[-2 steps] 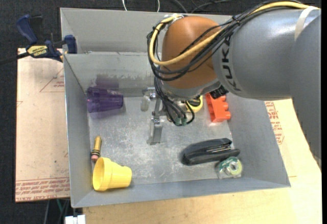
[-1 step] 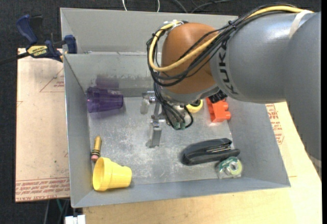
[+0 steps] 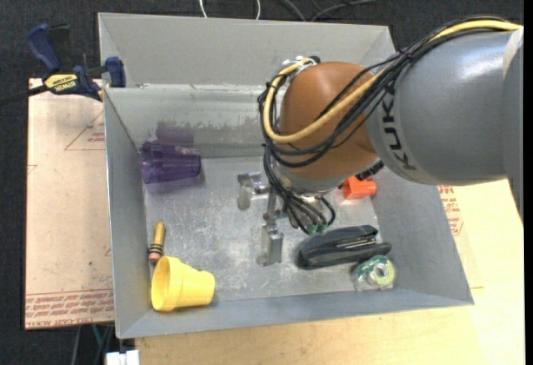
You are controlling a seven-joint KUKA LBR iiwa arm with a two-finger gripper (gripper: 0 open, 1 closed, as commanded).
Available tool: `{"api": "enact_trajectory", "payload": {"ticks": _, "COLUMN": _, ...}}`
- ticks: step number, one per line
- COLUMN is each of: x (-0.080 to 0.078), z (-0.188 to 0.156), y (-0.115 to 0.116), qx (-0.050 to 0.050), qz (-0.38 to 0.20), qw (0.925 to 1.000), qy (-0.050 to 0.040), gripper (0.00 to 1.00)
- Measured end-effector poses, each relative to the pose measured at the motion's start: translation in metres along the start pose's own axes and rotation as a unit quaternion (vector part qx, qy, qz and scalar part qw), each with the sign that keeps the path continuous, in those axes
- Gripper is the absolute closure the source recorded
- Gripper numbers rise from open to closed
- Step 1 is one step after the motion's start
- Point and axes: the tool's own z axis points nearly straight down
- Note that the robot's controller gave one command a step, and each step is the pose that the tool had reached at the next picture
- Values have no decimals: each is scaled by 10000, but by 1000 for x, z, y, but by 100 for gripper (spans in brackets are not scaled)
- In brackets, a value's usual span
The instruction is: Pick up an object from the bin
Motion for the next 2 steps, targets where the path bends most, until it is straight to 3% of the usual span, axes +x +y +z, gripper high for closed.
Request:
{"api": "enact_trajectory", "payload": {"ticks": 1, "x": 4, "z": 33, "y": -36, "qx": -7, "qz": 534, "qw": 9986, "qy": -38, "gripper": 0}}
{"api": "enact_trajectory", "payload": {"ticks": 2, "x": 9, "z": -9, "y": -18, "qx": -4, "qz": 635, "qw": 9980, "qy": 17, "gripper": 0}}
